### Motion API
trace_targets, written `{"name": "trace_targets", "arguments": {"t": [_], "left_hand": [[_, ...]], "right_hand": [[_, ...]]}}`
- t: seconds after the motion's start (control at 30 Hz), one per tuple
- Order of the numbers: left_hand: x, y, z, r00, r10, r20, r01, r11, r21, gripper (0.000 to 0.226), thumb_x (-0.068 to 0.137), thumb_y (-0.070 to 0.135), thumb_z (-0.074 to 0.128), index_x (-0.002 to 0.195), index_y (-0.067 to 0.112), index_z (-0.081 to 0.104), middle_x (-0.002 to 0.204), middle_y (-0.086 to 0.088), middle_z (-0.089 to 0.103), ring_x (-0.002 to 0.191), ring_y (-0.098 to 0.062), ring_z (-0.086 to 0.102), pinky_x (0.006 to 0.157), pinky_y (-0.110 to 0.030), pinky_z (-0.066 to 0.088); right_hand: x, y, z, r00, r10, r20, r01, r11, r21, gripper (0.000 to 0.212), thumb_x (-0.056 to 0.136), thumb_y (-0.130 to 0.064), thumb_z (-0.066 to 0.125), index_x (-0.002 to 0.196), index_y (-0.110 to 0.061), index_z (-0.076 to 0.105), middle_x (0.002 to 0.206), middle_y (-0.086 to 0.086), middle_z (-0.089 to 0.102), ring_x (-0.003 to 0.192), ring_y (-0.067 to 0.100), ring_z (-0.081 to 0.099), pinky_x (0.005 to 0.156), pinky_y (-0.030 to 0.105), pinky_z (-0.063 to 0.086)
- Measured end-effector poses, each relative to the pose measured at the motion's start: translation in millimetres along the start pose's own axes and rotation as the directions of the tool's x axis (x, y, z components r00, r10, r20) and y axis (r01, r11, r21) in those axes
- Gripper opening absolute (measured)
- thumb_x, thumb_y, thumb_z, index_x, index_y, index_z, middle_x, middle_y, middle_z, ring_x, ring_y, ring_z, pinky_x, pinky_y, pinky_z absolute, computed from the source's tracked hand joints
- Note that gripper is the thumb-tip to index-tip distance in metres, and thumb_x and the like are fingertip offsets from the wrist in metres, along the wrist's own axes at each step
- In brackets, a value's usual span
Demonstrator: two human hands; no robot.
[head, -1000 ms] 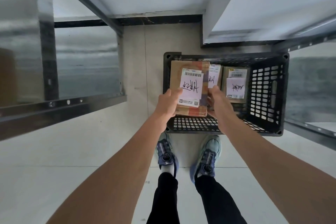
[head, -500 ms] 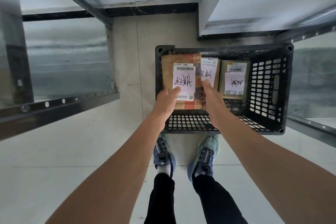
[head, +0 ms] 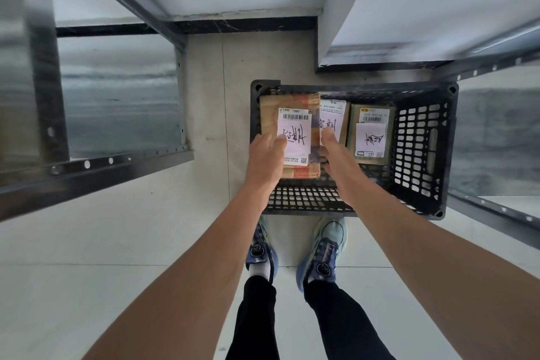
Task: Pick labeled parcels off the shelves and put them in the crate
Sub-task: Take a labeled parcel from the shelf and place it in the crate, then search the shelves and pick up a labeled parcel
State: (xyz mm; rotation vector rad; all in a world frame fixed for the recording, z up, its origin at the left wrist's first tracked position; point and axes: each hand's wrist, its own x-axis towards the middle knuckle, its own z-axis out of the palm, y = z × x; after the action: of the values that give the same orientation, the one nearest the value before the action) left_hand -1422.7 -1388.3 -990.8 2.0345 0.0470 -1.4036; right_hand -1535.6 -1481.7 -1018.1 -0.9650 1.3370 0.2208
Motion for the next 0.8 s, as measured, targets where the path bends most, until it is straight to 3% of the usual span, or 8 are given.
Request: {"name": "trace_targets", "arguments": {"t": [0.03,0.1,0.23,0.3,0.33,0.4,0.57,0.8], "left_hand": [[-12.0,11.1,-6.5,1.000,-0.001,0.011,0.001,1.000,-0.027,0.035,0.100,0.048,0.042,0.122,0.024,0.057,0.135,-0.005,0.060,0.121,-0.019,0.061,0.081,-0.023,0.055],[-35.9,33.0,-20.1,1.000,0.018,-0.018,-0.020,0.994,-0.104,0.024,0.107,0.041,0.040,0.113,0.028,0.059,0.115,0.004,0.068,0.101,-0.004,0.065,0.067,-0.020,0.047],[-105.1,79.5,-51.5,0.992,0.090,-0.085,-0.106,0.970,-0.217,0.026,0.111,0.038,0.035,0.089,0.037,0.048,0.089,0.019,0.053,0.065,0.020,0.059,0.070,-0.025,0.040],[-143.1,98.0,-67.2,0.988,0.115,-0.102,-0.138,0.959,-0.248,0.027,0.109,0.047,0.034,0.111,0.035,0.057,0.114,0.011,0.062,0.100,0.010,0.063,0.093,-0.033,0.044],[-164.5,108.5,-76.1,0.986,0.122,-0.111,-0.149,0.951,-0.272,0.042,0.106,0.055,0.034,0.135,0.031,0.054,0.139,0.005,0.057,0.126,-0.005,0.056,0.108,-0.039,0.040],[-204.9,127.4,-93.8,0.982,0.124,-0.142,-0.162,0.939,-0.304,0.066,0.101,0.066,0.033,0.158,0.031,0.033,0.163,0.002,0.036,0.147,-0.022,0.036,0.122,-0.047,0.024],[-305.2,170.1,-143.0,0.944,0.241,-0.228,-0.312,0.875,-0.371,0.081,0.091,0.079,0.037,0.158,0.034,0.034,0.164,0.009,0.034,0.149,-0.015,0.032,0.124,-0.051,0.022],[-437.3,200.0,-214.9,0.860,0.395,-0.323,-0.504,0.756,-0.419,0.065,0.103,0.062,0.032,0.158,0.028,0.034,0.163,0.010,0.035,0.149,-0.011,0.033,0.125,-0.046,0.021]], "right_hand": [[-9.8,-8.9,-1.2,1.000,-0.010,0.007,0.010,1.000,0.001,0.047,0.107,-0.061,0.024,0.119,-0.035,0.063,0.126,-0.005,0.069,0.119,0.014,0.060,0.120,0.046,0.030],[-32.0,-30.5,-5.5,0.999,-0.043,-0.001,0.043,0.999,0.014,0.063,0.104,-0.067,0.024,0.147,-0.029,0.049,0.157,0.004,0.048,0.145,0.027,0.041,0.123,0.051,0.021],[-91.9,-87.4,-9.7,0.989,-0.148,0.005,0.148,0.989,0.004,0.069,0.101,-0.072,0.023,0.157,-0.034,0.034,0.167,0.001,0.032,0.153,0.029,0.027,0.123,0.054,0.012],[-127.8,-120.6,-9.9,0.977,-0.212,0.033,0.212,0.977,0.005,0.077,0.097,-0.078,0.024,0.161,-0.035,0.023,0.170,-0.002,0.023,0.155,0.029,0.021,0.123,0.055,0.009],[-146.5,-137.2,-9.3,0.969,-0.244,0.045,0.244,0.970,0.008,0.081,0.094,-0.081,0.024,0.162,-0.037,0.019,0.171,-0.003,0.019,0.156,0.029,0.019,0.123,0.055,0.009],[-187.5,-169.1,-5.2,0.947,-0.311,0.080,0.311,0.950,0.013,0.084,0.091,-0.083,0.025,0.162,-0.039,0.017,0.171,-0.004,0.017,0.157,0.029,0.016,0.122,0.053,0.010],[-298.8,-237.2,11.2,0.860,-0.495,0.122,0.499,0.867,0.005,0.097,0.077,-0.093,0.029,0.160,-0.043,0.024,0.168,-0.018,0.020,0.157,0.013,0.018,0.128,0.048,0.010],[-438.7,-297.7,45.3,0.742,-0.653,0.149,0.642,0.757,0.121,0.105,0.076,-0.094,0.036,0.162,-0.035,0.024,0.168,-0.018,0.023,0.154,0.005,0.023,0.129,0.042,0.013]]}}
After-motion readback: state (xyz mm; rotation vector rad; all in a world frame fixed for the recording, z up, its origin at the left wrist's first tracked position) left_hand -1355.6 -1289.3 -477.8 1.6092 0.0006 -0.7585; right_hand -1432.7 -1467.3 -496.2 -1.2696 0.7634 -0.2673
